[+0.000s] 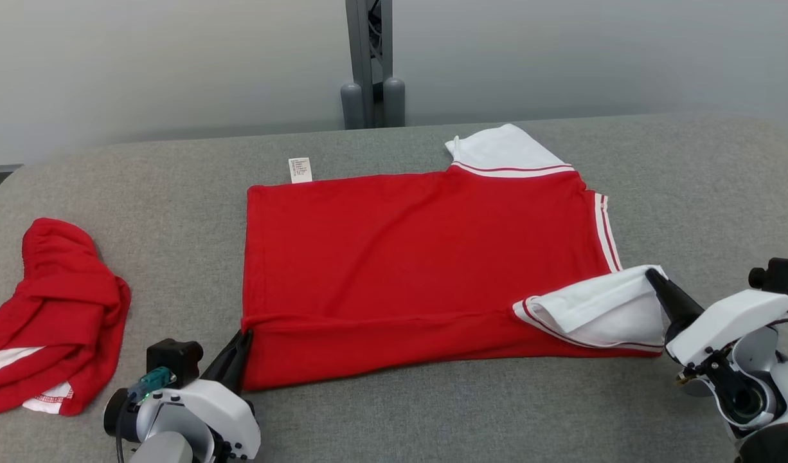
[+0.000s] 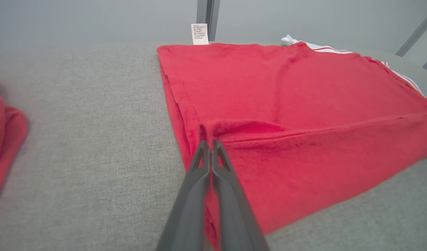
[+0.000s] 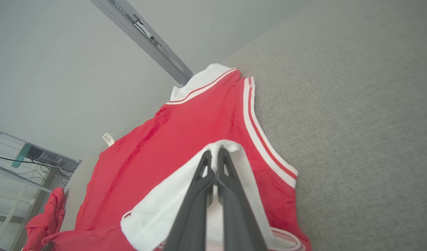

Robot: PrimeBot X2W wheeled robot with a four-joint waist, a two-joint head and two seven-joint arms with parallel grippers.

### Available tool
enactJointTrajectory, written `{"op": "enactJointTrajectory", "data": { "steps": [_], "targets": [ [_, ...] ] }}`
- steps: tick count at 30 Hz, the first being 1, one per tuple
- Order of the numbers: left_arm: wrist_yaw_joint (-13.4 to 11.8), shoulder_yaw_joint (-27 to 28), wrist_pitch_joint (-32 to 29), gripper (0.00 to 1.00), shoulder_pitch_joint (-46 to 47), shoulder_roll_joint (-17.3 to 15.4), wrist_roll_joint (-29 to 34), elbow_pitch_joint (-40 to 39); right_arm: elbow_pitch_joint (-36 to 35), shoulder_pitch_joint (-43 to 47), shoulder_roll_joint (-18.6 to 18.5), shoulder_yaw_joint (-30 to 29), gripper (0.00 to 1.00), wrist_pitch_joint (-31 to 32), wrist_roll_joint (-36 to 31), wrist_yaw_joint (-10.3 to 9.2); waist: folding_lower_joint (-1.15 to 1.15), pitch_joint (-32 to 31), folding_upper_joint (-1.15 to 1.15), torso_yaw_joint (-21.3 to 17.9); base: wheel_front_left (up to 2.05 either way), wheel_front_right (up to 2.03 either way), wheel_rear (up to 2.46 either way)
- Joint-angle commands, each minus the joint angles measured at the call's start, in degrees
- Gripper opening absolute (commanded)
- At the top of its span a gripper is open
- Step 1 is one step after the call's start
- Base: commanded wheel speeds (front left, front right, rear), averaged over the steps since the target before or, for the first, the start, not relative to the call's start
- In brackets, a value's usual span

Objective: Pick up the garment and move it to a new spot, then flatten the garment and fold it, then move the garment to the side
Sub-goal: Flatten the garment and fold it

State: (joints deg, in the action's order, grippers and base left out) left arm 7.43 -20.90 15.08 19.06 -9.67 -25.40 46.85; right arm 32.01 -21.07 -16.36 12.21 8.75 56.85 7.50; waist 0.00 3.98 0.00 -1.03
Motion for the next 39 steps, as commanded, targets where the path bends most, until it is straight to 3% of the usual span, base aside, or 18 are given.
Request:
{"op": "enactJointTrajectory", "data": {
  "steps": [1,17,39],
  "targets": [
    [0.04,0.28,0.08,0.00,1.11,0.03,0.35,-0.04,0.99,-1.32,-0.08,0.34,0.00,-0.78,-0.32,-0.02,0.00,0.84,0.00,0.32,0.00,0.00,0.00],
    [0.04,1.13,0.08,0.00,5.17,1.44,2.84,-1.05,11.40,-11.48,-0.15,6.43,0.00,-4.89,0.61,-0.02,0.00,6.78,0.00,2.39,0.00,0.00,0.00],
    [0.04,5.35,0.08,0.00,6.20,3.24,5.97,-1.46,17.04,-17.00,-1.34,13.22,0.00,-10.81,5.35,-0.02,0.00,9.12,0.00,3.19,0.00,0.00,0.00]
  ]
}}
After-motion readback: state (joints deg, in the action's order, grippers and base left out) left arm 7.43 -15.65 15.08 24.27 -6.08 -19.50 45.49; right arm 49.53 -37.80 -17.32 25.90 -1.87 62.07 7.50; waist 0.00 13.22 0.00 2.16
